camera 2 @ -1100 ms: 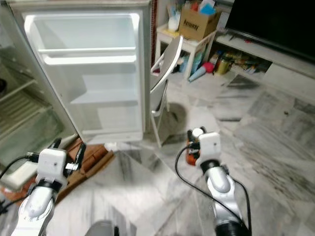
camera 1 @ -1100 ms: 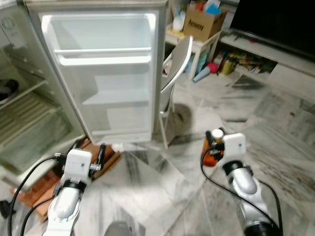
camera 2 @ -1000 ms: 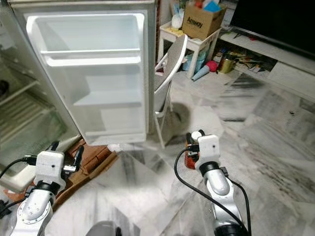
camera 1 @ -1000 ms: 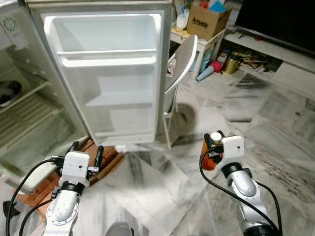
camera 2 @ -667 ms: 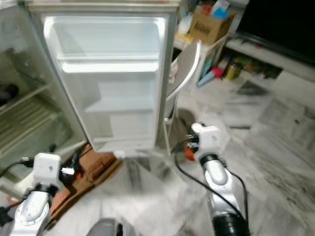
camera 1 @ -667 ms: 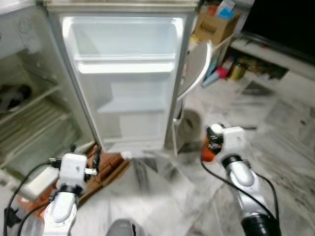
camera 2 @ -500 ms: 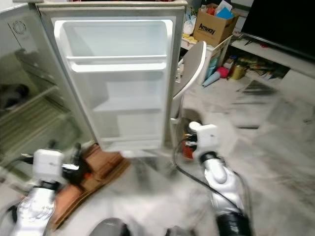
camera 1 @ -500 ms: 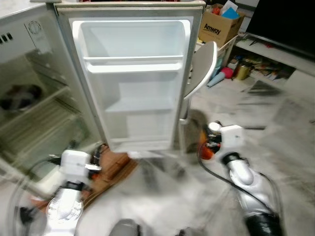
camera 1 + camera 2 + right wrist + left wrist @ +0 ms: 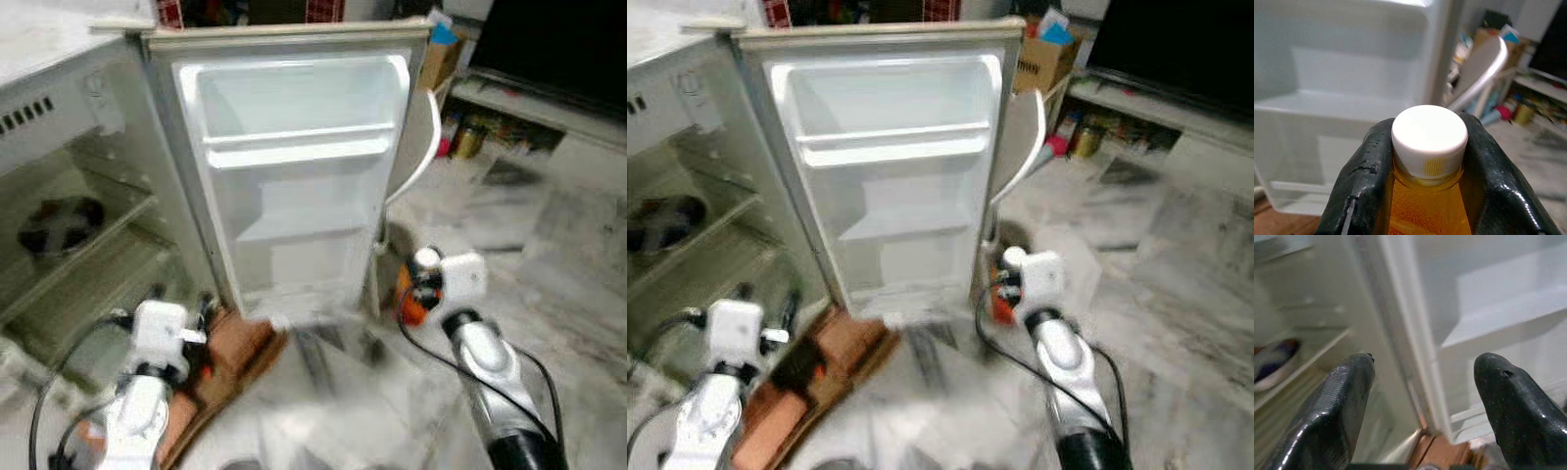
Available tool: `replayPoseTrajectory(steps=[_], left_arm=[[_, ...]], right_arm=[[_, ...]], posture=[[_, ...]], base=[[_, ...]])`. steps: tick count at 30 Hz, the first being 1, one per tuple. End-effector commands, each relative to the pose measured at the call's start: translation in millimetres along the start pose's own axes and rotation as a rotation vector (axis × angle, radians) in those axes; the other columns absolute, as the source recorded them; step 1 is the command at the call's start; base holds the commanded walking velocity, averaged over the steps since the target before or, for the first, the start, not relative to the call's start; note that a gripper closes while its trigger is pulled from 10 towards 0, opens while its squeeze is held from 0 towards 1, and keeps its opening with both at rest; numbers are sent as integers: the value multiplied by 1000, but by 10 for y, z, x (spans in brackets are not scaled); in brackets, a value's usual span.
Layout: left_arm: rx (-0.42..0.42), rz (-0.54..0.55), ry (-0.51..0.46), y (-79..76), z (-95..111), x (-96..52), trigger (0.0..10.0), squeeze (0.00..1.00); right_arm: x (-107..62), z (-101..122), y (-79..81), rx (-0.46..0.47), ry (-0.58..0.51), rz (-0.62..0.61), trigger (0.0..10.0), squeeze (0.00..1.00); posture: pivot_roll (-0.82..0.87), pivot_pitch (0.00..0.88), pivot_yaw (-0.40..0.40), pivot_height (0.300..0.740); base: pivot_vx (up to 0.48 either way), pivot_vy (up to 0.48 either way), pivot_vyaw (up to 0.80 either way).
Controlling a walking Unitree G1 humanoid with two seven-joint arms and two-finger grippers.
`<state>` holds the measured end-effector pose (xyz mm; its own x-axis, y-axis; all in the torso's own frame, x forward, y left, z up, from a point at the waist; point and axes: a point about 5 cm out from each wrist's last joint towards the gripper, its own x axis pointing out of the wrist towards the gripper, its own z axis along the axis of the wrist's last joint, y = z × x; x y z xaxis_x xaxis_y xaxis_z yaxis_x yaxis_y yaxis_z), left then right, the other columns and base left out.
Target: Restocking fridge
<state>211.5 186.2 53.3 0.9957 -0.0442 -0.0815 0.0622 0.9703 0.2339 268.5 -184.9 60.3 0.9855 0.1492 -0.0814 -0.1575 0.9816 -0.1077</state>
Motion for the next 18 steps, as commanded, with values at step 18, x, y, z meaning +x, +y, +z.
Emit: replayPoseTrajectory(steps=[18], left_arm=[[25, -10, -4, 47, -10, 34, 10000, 0]], right_arm=[[76, 171, 140, 15, -91, 84, 10000, 0]], posture=[[147, 0, -29, 740]], base=[[158, 0, 267]])
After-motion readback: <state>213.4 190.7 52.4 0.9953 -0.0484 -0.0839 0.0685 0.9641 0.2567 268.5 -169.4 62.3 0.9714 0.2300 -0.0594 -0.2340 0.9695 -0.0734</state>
